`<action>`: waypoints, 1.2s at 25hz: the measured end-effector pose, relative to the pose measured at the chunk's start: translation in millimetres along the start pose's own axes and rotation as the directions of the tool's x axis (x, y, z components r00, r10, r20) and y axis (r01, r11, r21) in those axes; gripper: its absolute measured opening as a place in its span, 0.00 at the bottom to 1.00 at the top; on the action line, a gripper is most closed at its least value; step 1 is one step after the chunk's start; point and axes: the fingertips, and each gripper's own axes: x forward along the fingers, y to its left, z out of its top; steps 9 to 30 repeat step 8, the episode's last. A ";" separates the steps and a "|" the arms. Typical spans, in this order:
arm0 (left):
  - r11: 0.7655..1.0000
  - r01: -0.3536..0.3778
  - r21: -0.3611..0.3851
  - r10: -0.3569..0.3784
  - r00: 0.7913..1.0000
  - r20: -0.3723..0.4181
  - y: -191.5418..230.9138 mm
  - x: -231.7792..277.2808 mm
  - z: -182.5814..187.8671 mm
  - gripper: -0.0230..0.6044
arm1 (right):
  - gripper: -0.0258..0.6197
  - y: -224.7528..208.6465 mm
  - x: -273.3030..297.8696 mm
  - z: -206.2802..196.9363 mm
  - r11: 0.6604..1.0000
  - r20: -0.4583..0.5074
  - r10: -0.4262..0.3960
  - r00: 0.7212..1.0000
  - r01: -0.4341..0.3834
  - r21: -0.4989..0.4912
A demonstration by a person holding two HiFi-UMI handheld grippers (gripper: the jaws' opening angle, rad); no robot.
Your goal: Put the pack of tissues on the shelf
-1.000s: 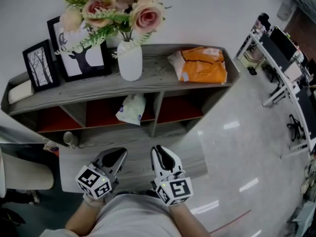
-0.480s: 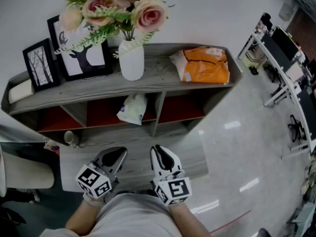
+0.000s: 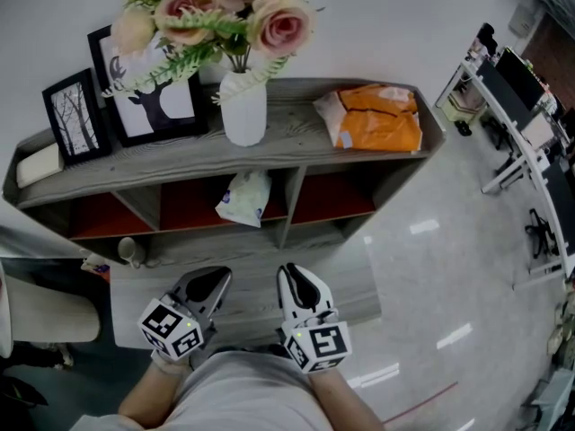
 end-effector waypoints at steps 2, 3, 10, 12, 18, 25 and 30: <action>1.000 -0.001 -0.008 0.001 1.000 0.008 1.2 -1.1 -0.3 0.07 | 0.13 0.3 -0.2 -0.6 1.000 -0.003 -0.002 1.000 0.002 0.002; 1.000 -0.001 -0.008 0.001 1.000 0.010 1.8 -1.4 -0.3 0.07 | 0.13 0.4 -0.3 -0.9 1.000 -0.004 -0.003 1.000 0.003 0.003; 1.000 -0.003 0.006 0.003 1.000 0.001 1.7 -2.0 3.9 0.07 | 0.13 1.8 -0.7 -2.1 1.000 -0.006 -0.002 1.000 0.002 0.009; 1.000 -0.003 0.006 0.003 1.000 0.001 1.7 -2.0 3.9 0.07 | 0.13 1.8 -0.7 -2.1 1.000 -0.006 -0.002 1.000 0.002 0.009; 1.000 -0.003 0.006 0.003 1.000 0.001 1.7 -2.0 3.9 0.07 | 0.13 1.8 -0.7 -2.1 1.000 -0.006 -0.002 1.000 0.002 0.009; 1.000 -0.003 0.006 0.003 1.000 0.001 1.7 -2.0 3.9 0.07 | 0.13 1.8 -0.7 -2.1 1.000 -0.006 -0.002 1.000 0.002 0.009; 1.000 -0.003 0.006 0.003 1.000 0.001 1.7 -2.0 3.9 0.07 | 0.13 1.8 -0.7 -2.1 1.000 -0.006 -0.002 1.000 0.002 0.009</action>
